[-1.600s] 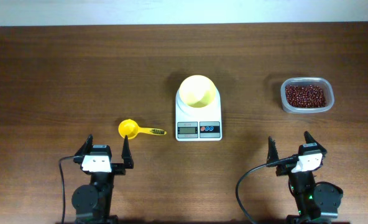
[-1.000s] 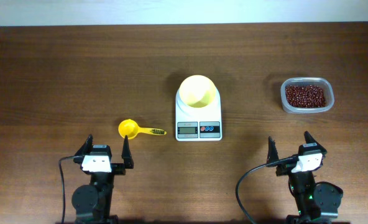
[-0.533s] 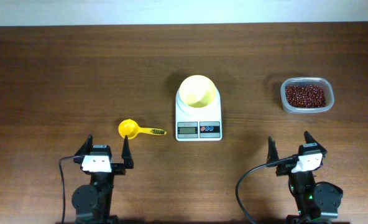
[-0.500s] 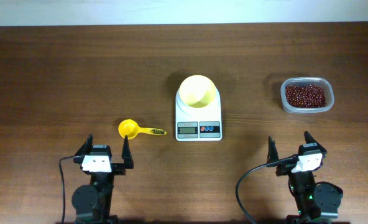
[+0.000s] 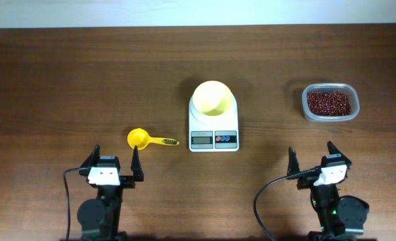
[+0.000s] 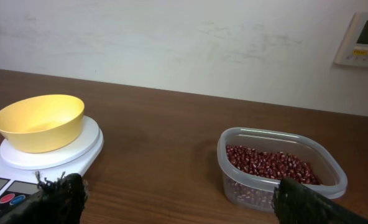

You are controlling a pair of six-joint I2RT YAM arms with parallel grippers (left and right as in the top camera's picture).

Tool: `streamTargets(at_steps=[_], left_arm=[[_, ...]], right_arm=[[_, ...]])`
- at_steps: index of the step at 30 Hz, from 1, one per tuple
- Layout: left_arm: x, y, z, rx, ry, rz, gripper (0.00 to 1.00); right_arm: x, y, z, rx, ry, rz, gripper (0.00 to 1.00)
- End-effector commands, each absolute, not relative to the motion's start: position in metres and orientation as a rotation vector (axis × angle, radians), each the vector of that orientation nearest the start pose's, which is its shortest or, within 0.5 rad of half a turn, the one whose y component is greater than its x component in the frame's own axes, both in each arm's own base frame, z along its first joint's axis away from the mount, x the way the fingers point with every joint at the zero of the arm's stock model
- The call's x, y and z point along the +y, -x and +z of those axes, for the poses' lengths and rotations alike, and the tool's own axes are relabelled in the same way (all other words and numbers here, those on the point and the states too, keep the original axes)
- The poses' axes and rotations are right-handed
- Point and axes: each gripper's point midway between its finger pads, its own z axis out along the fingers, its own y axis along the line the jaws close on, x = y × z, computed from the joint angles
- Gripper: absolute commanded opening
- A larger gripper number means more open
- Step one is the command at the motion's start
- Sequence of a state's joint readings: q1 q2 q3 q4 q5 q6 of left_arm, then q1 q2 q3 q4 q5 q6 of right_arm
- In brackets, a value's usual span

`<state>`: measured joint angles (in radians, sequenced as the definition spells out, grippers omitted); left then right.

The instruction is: Scoop item into bowl and weigh 50g on scale

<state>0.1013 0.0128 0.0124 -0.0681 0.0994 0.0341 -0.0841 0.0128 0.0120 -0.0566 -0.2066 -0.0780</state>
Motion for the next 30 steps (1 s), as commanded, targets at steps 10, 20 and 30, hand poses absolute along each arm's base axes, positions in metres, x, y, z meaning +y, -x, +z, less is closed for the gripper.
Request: streamTargets(at_steps=[10, 20, 30], left_arm=[[0.01, -0.246, 0.158, 1.64, -0.026, 0.043, 0.99], [0.01, -0.246, 0.158, 1.64, -0.026, 0.043, 0.99], [0.011, -0.245, 0.205, 1.453, -0.029, 0.065, 0.99]], right_arm=[[0.014, -0.245, 0.161, 1.622, 0.145, 0.048, 0.99], [0.014, -0.245, 0.161, 1.622, 0.145, 0.048, 0.99], [0.014, -0.245, 0.161, 1.622, 0.145, 0.048, 0.99]])
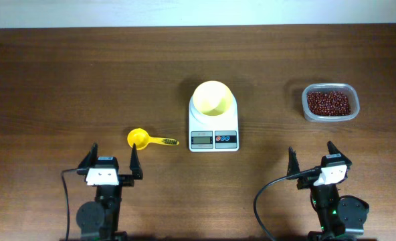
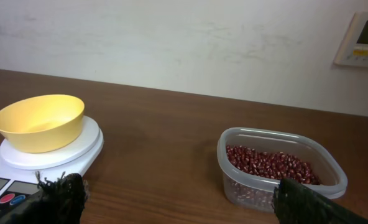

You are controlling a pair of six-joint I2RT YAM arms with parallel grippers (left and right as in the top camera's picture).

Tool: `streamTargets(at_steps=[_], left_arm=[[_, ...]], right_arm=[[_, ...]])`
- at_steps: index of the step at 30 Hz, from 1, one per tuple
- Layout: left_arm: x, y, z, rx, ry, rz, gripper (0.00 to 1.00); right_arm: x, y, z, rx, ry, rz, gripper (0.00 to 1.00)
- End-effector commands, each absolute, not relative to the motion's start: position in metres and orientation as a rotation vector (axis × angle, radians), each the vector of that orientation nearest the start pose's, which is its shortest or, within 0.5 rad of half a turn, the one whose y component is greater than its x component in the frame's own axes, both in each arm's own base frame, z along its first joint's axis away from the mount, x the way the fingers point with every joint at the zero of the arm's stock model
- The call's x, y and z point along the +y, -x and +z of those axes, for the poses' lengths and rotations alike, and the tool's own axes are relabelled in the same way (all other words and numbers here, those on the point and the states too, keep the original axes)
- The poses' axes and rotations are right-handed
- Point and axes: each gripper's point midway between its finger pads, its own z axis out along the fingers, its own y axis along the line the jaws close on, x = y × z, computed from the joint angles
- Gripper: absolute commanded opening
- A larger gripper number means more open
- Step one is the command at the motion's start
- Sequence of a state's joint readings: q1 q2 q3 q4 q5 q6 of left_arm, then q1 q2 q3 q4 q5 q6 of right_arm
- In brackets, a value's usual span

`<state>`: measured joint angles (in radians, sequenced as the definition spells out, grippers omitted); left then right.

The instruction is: Scoop item into bowl and weigh 50g on scale

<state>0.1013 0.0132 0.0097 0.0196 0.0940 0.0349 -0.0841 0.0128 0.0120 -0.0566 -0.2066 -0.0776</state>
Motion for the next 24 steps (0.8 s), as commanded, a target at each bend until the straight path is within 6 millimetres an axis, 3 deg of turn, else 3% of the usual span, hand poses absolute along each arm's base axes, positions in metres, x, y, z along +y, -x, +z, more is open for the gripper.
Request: streamTargets(at_steps=[1, 5, 9, 14, 18, 20, 24], left_arm=[[0.011, -0.243, 0.213, 1.418, -0.031, 0.068, 0.99], [0.01, -0.232, 0.257, 1.233, -0.036, 0.084, 0.99], [0.021, -0.221, 0.284, 1.118, 0.019, 0.129, 0.99], [0.028, -0.216, 0.304, 1.111, 0.06, 0.155, 0.99], [0.036, -0.224, 0.327, 1.214, 0.084, 0.205, 0.99], [0.038, -0.236, 0.343, 1.277, 0.079, 0.211, 0.99], [0.041, -0.27, 0.352, 1.461, 0.078, 0.209, 0.99]], right_arm=[[0.014, -0.245, 0.161, 1.622, 0.145, 0.048, 0.99], [0.014, -0.245, 0.161, 1.622, 0.145, 0.048, 0.99], [0.014, -0.245, 0.161, 1.622, 0.145, 0.048, 0.99], [0.014, -0.245, 0.161, 1.622, 0.145, 0.048, 0.99], [0.014, -0.245, 0.161, 1.622, 0.145, 0.048, 0.99], [0.014, -0.245, 0.161, 1.622, 0.145, 0.048, 0.99], [0.014, -0.245, 0.161, 1.622, 0.145, 0.047, 0.99]])
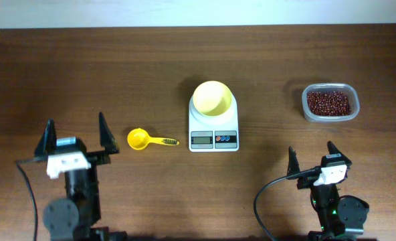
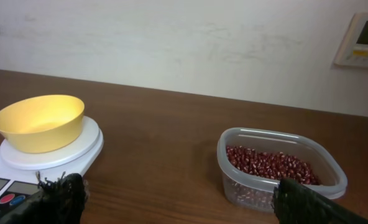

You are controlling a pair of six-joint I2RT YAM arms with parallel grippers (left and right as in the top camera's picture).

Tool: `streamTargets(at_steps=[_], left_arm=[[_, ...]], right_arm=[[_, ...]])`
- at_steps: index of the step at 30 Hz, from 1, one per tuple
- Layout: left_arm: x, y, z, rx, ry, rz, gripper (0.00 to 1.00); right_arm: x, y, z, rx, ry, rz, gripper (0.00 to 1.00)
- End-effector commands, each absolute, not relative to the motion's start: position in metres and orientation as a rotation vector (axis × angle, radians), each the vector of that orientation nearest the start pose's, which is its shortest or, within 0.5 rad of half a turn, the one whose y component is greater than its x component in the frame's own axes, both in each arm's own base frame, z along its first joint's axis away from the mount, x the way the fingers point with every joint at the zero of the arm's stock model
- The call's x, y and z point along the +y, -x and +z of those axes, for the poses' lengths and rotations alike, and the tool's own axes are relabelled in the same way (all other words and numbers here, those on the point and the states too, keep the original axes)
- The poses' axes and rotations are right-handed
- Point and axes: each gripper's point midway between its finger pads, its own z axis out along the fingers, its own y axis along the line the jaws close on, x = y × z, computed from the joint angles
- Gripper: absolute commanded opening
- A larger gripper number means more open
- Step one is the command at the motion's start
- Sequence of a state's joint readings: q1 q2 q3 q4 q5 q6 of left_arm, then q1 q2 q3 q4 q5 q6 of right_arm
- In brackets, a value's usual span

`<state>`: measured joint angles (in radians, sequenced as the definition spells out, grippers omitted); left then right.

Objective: Scoop item into bowl and weigh 50g on scale
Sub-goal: 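Reach the left gripper to the yellow scoop and grasp its cup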

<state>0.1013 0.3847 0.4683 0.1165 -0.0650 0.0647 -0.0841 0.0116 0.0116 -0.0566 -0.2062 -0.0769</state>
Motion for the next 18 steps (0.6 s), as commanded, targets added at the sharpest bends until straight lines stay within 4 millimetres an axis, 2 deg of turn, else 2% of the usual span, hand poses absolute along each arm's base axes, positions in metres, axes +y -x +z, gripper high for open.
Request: streamTargets(at_steps=[1, 2, 7, 10, 11, 14, 18], left_arm=[[0.042, -0.28, 0.35, 1.535, 0.077, 0.208, 0.99], [0.043, -0.292, 0.347, 1.644, 0.075, 0.206, 0.99], [0.043, -0.318, 0.348, 1.95, 0.091, 0.16, 0.99], [0.019, -0.33, 0.346, 2.056, 0.002, 0.008, 0.99], [0.005, -0.333, 0.341, 2.075, -0.049, -0.083, 0.99], [-0.027, -0.327, 0.324, 2.14, -0.147, -0.297, 0.99], [-0.047, -0.325, 0.325, 2.127, -0.214, -0.434, 0.99]], right_arm=[[0.014, -0.245, 0.161, 1.622, 0.145, 0.048, 0.99], [0.014, -0.245, 0.161, 1.622, 0.145, 0.048, 0.99], [0.014, -0.245, 0.161, 1.622, 0.145, 0.048, 0.99], [0.014, -0.245, 0.161, 1.622, 0.145, 0.048, 0.99], [0.014, -0.245, 0.161, 1.622, 0.145, 0.048, 0.99], [0.014, -0.245, 0.161, 1.622, 0.145, 0.048, 0.99], [0.014, -0.245, 0.161, 1.622, 0.145, 0.048, 0.99]])
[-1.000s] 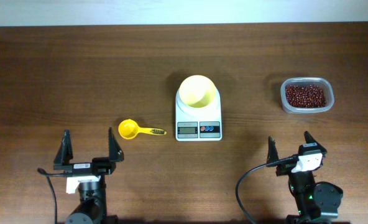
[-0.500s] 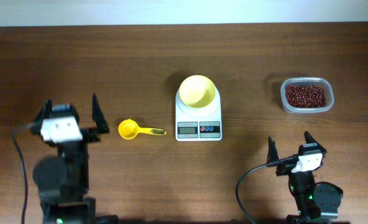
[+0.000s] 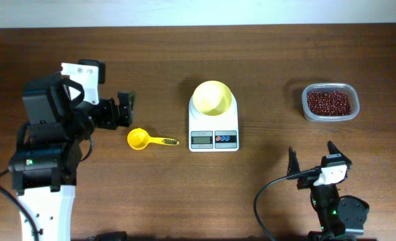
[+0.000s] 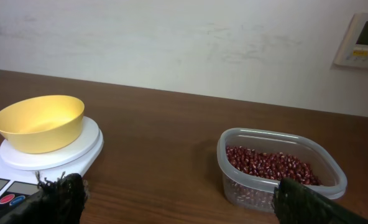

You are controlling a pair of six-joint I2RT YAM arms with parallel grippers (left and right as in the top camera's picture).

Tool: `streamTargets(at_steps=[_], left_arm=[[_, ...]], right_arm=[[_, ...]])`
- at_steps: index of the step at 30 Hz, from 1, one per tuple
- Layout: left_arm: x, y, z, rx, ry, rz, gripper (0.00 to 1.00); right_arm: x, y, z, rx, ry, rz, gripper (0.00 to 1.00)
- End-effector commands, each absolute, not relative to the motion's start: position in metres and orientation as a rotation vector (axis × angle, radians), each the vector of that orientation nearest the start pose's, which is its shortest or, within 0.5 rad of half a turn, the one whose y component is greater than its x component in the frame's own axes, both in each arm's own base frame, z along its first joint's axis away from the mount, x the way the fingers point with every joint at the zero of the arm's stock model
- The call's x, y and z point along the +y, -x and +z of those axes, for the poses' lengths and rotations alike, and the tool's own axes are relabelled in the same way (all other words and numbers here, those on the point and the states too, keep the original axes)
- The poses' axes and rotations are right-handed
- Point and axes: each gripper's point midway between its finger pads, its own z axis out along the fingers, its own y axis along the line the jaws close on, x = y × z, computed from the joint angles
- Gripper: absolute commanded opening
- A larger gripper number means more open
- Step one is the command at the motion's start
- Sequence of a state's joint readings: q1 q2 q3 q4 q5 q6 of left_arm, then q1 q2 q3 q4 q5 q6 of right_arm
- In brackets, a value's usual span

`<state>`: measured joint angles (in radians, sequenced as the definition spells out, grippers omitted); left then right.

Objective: Scoop item into bowl and weigh 50g on scale
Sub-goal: 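Reach the left gripper to the yellow scoop and grasp its cup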

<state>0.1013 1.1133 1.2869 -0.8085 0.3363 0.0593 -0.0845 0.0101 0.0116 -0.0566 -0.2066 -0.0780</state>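
A yellow scoop [image 3: 139,138] lies on the table left of the scale, handle pointing right. A yellow bowl [image 3: 213,98] [image 4: 39,121] stands empty on the white scale [image 3: 213,139] [image 4: 4,180]. Red beans fill a clear plastic container [image 3: 330,102] [image 4: 277,168] at the right. My left gripper [image 3: 126,110] hangs raised just above and left of the scoop's cup, fingers apart and holding nothing. Near the front edge, my right gripper [image 3: 312,159] [image 4: 181,200] rests wide open and empty, pointing between scale and container.
A pale wall runs behind the table, with a white control panel [image 4: 364,37] on it at the right. The left arm's body [image 3: 44,147] stands over the table's left part. A black cable [image 3: 265,201] loops beside the right arm's base.
My left arm has risen and reached away from the front edge; its gripper now hangs next to the scoop. The right arm, scoop, bowl and beans have not moved.
Both grippers rested open at the front edge, left and right of the scale. The left arm then stood slightly further left, later clearly left and higher. Now it reaches over the table to the scoop's left side, while the right arm stays at rest.
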Motion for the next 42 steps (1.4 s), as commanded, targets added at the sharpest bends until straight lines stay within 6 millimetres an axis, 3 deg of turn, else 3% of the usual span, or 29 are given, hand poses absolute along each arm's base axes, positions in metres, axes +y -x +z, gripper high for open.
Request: streamTargets(at_steps=[1, 6, 7, 10, 12, 16, 20, 24, 28, 32, 39, 42], left_arm=[[-0.047, -0.326, 0.327, 2.119, -0.219, -0.437, 0.99], [-0.054, -0.328, 0.328, 2.107, -0.244, -0.483, 1.0], [-0.054, -0.331, 0.321, 2.128, -0.236, -0.492, 0.9], [-0.053, -0.339, 0.295, 2.225, -0.19, -0.532, 0.97], [-0.05, -0.348, 0.263, 2.352, -0.059, -0.597, 0.97], [0.0, -0.343, 0.192, 2.609, 0.587, -0.364, 0.97], [0.027, -0.316, 0.17, 2.606, 1.074, -0.177, 0.96], [0.028, -0.296, 0.152, 2.545, 1.419, -0.158, 0.96], [0.025, -0.268, 0.112, 2.467, 1.758, -0.116, 0.88], [0.016, -0.271, 0.088, 2.453, 1.79, -0.201, 0.84], [0.016, -0.287, 0.07, 2.407, 1.741, -0.254, 0.74], [-0.002, -0.297, 0.059, 2.456, 1.661, -0.268, 0.72]], right_arm=[[0.014, -0.245, 0.161, 1.622, 0.145, 0.048, 0.99], [0.014, -0.245, 0.161, 1.622, 0.145, 0.048, 0.99], [0.014, -0.245, 0.161, 1.622, 0.145, 0.048, 0.99], [0.014, -0.245, 0.161, 1.622, 0.145, 0.048, 0.99], [0.014, -0.245, 0.161, 1.622, 0.145, 0.047, 0.99], [0.014, -0.245, 0.161, 1.622, 0.145, 0.048, 0.99], [0.014, -0.245, 0.161, 1.622, 0.145, 0.048, 0.99], [0.014, -0.245, 0.161, 1.622, 0.145, 0.048, 0.99], [0.014, -0.245, 0.161, 1.622, 0.145, 0.048, 0.99], [0.014, -0.245, 0.161, 1.622, 0.145, 0.048, 0.99], [0.014, -0.245, 0.161, 1.622, 0.145, 0.048, 0.99], [0.014, -0.245, 0.161, 1.622, 0.145, 0.047, 0.99]])
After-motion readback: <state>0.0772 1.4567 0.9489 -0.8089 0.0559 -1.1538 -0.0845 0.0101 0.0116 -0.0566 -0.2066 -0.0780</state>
